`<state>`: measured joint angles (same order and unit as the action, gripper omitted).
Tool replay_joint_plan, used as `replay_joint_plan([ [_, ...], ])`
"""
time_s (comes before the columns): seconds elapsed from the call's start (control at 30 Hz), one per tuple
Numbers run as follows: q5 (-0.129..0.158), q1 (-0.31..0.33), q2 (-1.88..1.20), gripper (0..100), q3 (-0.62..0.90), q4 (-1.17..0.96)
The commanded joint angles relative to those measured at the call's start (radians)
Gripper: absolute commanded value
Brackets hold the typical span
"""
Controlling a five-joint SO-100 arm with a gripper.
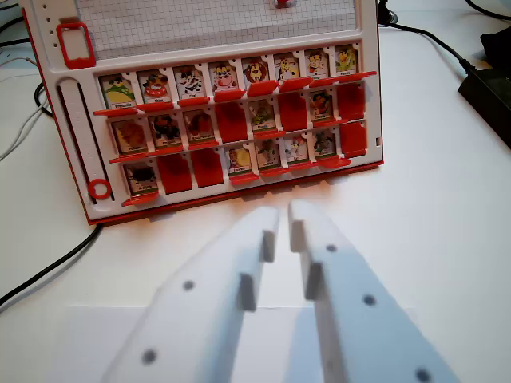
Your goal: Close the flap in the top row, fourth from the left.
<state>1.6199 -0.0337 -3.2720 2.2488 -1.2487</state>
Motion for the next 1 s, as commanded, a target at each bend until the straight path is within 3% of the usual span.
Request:
replay_joint_plan([
  [0.0, 0.003, -0.008, 0.0, 1, -0.055, 0.011],
  [0.97, 0.002, -0.008, 0.0, 1, -0.063, -0.003],
])
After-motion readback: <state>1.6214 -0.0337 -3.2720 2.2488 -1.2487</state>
